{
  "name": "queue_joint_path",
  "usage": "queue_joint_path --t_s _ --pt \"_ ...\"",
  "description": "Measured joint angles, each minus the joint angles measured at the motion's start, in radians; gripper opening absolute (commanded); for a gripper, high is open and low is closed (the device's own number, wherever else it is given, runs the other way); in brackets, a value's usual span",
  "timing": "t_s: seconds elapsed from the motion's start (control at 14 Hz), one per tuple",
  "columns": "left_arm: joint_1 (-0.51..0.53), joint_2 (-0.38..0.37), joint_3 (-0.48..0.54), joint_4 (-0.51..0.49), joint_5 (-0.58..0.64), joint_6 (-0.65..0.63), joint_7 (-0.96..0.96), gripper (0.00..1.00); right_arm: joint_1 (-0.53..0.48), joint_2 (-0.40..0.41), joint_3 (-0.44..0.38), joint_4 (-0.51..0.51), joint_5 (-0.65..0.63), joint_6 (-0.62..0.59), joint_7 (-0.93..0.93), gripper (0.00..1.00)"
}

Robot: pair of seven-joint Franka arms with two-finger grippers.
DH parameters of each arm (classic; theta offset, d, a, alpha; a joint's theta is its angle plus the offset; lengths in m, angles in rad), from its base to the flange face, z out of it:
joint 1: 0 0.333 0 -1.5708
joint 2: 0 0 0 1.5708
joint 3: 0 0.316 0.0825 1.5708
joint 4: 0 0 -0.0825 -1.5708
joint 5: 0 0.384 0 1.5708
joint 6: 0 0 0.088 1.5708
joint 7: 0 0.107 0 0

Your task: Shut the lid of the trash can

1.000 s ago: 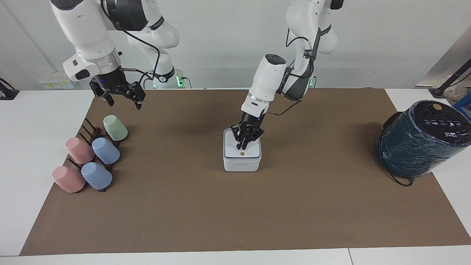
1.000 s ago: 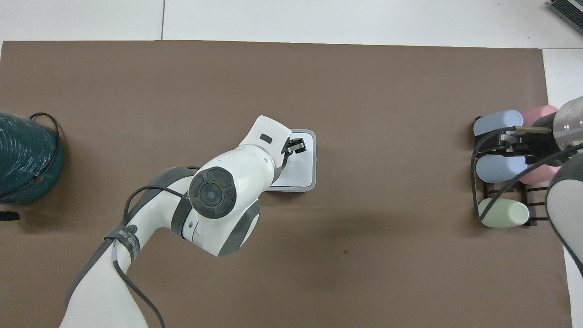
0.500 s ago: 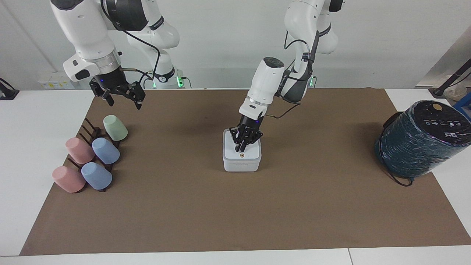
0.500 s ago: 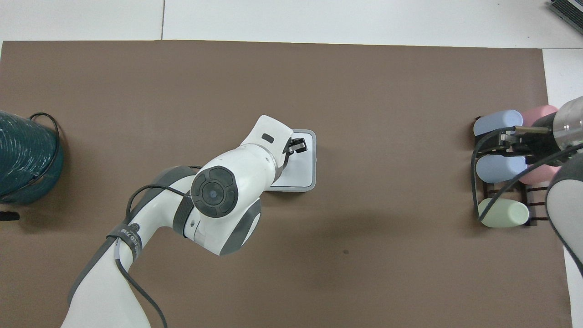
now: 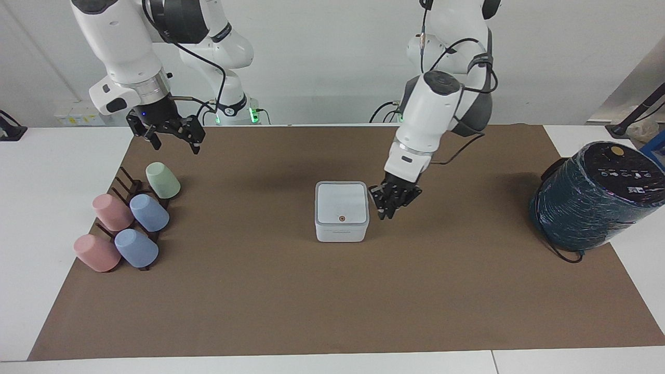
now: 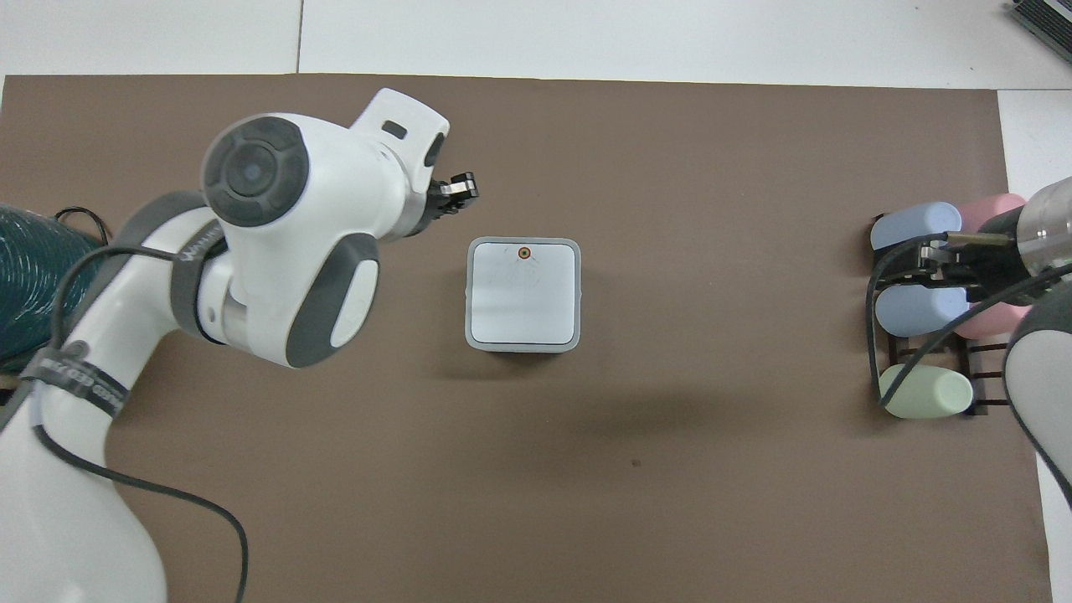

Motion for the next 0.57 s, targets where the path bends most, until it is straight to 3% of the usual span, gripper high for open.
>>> queue_joint_path --t_s 0.57 --pt "0.271 0.0 0.008 0.134 0.03 -0.409 0.38 0.24 0.0 0.0 0.0 0.0 0.0 0.0 0.0 1.0"
